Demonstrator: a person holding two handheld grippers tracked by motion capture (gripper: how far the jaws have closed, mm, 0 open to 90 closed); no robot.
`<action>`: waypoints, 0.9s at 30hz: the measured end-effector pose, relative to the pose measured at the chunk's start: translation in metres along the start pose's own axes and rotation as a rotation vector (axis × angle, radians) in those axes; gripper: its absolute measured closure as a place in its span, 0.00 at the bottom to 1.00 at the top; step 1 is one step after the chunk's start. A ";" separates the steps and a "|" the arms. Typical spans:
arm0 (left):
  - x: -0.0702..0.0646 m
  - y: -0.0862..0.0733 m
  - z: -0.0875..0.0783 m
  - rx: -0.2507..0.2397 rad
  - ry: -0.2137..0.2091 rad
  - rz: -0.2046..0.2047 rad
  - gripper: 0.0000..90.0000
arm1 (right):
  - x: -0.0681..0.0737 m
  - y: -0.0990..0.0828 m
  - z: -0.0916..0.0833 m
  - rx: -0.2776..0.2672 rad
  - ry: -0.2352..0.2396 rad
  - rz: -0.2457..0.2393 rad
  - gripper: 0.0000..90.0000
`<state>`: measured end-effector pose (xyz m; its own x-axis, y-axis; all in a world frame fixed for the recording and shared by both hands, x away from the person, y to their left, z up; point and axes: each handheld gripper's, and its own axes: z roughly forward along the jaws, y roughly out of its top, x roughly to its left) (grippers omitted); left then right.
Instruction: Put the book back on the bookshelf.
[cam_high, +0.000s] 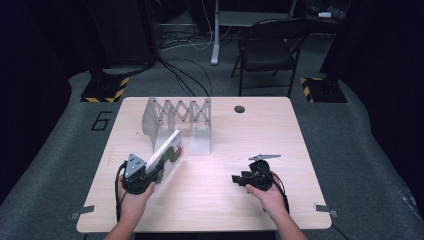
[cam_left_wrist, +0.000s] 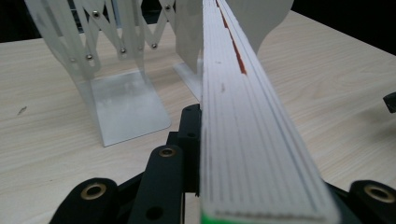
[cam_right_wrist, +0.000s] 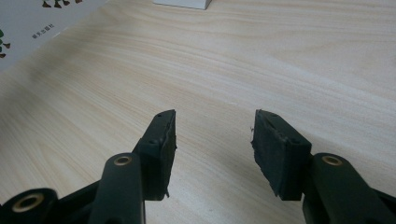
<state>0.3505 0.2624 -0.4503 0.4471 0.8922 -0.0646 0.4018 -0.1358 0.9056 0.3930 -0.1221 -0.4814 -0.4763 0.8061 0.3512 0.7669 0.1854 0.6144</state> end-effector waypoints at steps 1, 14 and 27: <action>0.001 0.000 -0.001 0.001 0.004 -0.003 0.84 | 0.000 0.000 0.000 0.000 0.000 0.001 0.55; 0.017 -0.001 -0.003 -0.007 0.056 -0.025 0.84 | 0.000 0.000 0.000 0.004 0.001 0.002 0.55; 0.026 -0.001 -0.005 -0.013 0.096 -0.045 0.84 | -0.001 0.001 0.001 -0.010 0.003 -0.008 0.55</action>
<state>0.3576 0.2881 -0.4506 0.3500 0.9345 -0.0650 0.4089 -0.0900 0.9082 0.3943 -0.1226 -0.4819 -0.4839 0.8027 0.3485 0.7585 0.1861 0.6246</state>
